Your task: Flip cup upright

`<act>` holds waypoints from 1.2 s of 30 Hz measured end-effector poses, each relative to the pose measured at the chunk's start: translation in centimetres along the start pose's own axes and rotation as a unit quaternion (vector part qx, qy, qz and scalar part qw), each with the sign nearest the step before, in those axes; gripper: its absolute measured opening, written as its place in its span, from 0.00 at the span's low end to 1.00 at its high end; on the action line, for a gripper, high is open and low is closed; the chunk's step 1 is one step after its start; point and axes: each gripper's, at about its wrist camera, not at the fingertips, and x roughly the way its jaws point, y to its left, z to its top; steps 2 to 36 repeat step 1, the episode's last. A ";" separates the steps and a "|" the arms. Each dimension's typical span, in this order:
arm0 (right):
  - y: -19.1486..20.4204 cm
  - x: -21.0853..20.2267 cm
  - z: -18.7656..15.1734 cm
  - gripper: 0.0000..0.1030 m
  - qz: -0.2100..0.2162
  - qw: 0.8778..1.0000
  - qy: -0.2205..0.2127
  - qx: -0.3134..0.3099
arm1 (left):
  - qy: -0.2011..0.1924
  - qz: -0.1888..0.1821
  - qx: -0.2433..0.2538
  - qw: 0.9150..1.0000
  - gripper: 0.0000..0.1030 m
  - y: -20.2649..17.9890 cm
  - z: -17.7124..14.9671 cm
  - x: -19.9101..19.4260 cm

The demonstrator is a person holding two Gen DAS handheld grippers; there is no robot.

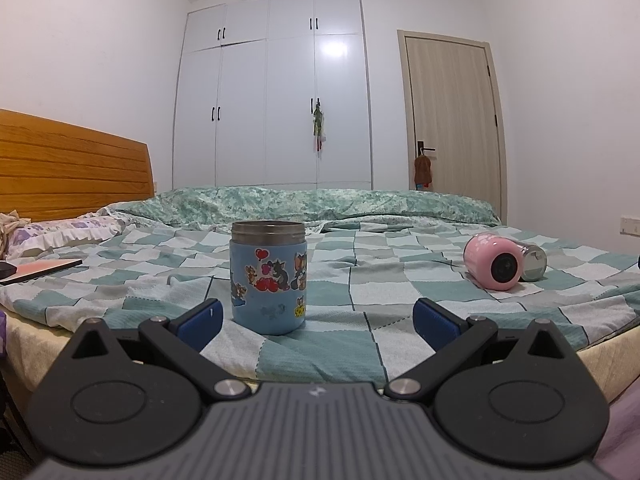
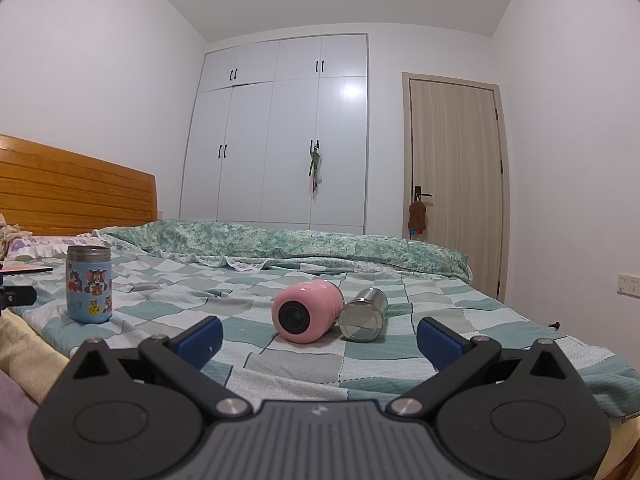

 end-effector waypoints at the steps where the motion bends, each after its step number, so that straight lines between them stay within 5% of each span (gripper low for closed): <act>1: 0.0 0.0 0.0 1.00 0.000 1.000 0.000 0.000 | 0.000 0.000 -0.001 1.000 1.00 0.1 0.0 0.0; 36: 0.0 0.0 0.0 1.00 0.000 1.000 0.000 0.000 | 0.000 0.000 -0.001 1.000 1.00 0.1 0.0 0.0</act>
